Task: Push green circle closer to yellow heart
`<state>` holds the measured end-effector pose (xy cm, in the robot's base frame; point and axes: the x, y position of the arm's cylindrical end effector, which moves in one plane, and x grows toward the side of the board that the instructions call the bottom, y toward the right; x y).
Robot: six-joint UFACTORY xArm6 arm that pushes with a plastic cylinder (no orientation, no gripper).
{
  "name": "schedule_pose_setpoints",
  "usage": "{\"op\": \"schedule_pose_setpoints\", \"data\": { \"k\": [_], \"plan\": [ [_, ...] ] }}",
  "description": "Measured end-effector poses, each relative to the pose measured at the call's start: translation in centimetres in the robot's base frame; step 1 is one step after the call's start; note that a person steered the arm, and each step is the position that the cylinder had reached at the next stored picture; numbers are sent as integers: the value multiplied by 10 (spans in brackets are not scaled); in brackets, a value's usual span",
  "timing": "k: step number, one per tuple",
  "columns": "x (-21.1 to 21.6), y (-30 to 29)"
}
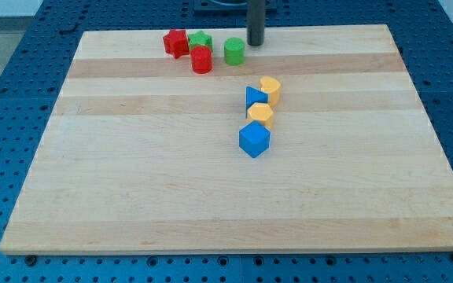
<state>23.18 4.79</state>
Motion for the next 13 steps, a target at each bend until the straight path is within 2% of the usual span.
{"op": "schedule_pose_setpoints", "data": {
  "k": [1,2,3,4,5,7,9,11,12,13],
  "plan": [
    [19,23],
    [11,24],
    [-25,11],
    [-39,-10],
    [-35,-30],
    [19,-36],
    [39,-5],
    [7,-55],
    [13,-97],
    [31,-114]
  ]
}}
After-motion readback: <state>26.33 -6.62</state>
